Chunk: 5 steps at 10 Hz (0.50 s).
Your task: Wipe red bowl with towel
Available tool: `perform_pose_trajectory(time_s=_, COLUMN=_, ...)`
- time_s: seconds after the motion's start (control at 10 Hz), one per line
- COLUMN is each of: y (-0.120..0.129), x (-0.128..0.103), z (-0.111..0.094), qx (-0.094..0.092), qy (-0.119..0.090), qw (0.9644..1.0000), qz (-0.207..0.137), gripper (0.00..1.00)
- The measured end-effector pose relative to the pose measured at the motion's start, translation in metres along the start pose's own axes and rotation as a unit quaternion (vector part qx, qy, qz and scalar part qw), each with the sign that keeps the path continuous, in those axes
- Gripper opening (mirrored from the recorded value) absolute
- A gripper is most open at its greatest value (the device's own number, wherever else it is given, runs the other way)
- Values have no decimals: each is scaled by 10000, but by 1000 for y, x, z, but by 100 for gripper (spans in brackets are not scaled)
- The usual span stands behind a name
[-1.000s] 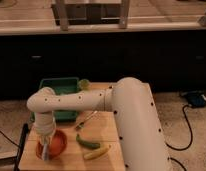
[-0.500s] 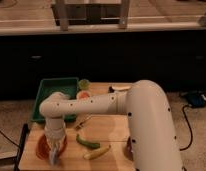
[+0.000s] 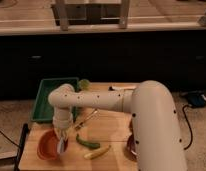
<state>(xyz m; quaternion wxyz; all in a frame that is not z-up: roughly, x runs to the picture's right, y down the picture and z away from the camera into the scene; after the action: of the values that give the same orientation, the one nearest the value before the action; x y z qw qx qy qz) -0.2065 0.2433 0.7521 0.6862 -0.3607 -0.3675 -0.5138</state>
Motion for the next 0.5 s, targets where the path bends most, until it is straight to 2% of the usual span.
perform_pose_trajectory(time_s=0.3, y=-34, x=0, z=-7, qx=-70, qy=66, qw=9996, qz=-263, gripper=0)
perform_pose_trajectory(time_s=0.5, y=-47, x=-3, z=-8, qx=-92, qy=85, qw=9990, qz=-419, gripper=0)
